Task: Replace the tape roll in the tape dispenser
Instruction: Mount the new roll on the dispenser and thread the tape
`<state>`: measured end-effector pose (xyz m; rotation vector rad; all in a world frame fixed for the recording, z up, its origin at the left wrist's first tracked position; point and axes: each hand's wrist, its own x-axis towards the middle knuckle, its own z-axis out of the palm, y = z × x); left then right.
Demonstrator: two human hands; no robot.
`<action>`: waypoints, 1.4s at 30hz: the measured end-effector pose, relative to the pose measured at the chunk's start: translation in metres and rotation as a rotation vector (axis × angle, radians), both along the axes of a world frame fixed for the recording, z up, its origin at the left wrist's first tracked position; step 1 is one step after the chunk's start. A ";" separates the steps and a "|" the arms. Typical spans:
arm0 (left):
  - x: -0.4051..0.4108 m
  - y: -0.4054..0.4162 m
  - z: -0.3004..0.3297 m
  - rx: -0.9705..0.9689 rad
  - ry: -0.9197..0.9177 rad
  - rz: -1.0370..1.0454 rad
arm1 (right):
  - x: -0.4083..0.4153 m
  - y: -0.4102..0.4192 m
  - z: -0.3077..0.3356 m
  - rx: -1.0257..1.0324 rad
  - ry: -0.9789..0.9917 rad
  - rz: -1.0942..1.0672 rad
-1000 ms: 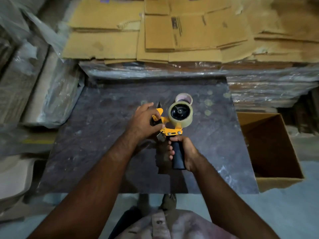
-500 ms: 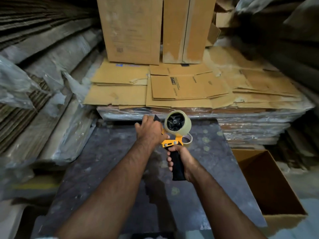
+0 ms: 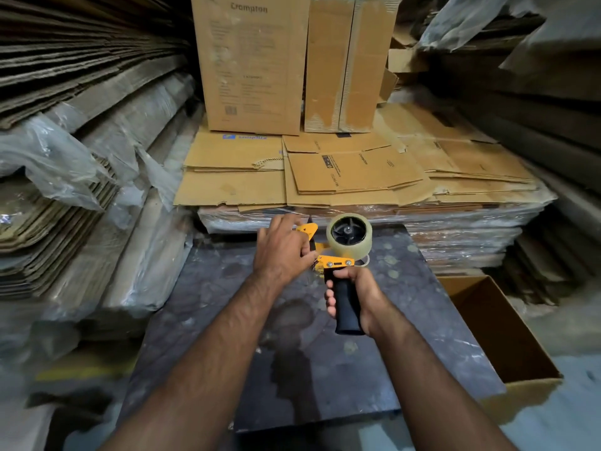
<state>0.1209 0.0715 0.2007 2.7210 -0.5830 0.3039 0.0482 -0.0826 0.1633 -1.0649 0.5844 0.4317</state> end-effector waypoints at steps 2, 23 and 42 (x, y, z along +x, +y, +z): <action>-0.003 0.012 -0.004 -0.054 0.000 -0.065 | -0.007 0.005 0.002 0.035 -0.009 -0.015; -0.055 0.040 -0.044 -0.681 0.276 -0.019 | -0.047 0.002 0.013 0.154 0.055 -0.017; -0.065 0.006 -0.034 -0.564 0.062 -0.100 | -0.045 -0.050 0.035 0.147 -0.002 -0.045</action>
